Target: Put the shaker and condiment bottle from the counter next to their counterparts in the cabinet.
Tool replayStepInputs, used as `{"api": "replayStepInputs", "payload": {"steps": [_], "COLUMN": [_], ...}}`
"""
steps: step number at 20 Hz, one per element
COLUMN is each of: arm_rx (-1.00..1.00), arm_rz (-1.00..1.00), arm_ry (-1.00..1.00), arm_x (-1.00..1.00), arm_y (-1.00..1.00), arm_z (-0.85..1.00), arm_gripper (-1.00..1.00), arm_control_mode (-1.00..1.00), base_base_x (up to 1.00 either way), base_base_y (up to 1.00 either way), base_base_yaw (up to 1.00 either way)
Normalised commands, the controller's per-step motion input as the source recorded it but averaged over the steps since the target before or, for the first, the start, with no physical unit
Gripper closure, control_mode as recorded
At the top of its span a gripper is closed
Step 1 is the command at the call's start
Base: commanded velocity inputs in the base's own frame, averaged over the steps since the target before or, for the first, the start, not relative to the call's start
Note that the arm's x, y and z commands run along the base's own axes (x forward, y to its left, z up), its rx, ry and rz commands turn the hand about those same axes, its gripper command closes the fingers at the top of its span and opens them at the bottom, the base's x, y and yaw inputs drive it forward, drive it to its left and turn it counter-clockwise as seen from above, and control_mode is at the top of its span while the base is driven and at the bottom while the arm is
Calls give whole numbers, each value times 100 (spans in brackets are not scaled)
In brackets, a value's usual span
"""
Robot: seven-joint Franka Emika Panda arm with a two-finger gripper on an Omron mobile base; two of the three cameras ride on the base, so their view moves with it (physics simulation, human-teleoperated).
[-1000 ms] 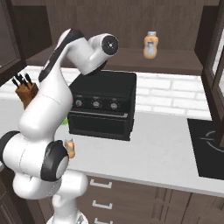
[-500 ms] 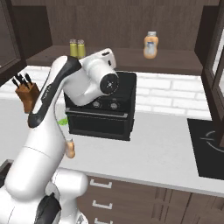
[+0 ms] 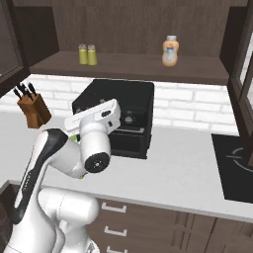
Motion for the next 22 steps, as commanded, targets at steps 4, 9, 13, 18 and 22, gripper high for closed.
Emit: {"api": "replayStepInputs", "payload": {"steps": [4, 9, 13, 18, 22], "arm_rx": [-2, 0, 0, 0, -1], "arm_rz": [-4, 17, 36, 43, 51], "arm_ry": [6, 2, -6, -7, -3], "arm_x": [-3, 53, -7, -6, 0], "arm_y": [-10, -15, -41, -41, -10], "arm_z": [-62, -23, -26, -38, -45], "arm_gripper": [-100, -100, -100, -100, -100], "arm_control_mode": [-100, -100, -100, -100, -100], "base_base_x": [0, 0, 0, 0, 0], "base_base_y": [0, 0, 0, 0, 0], "base_base_yaw": [0, 0, 0, 0, 0]}}
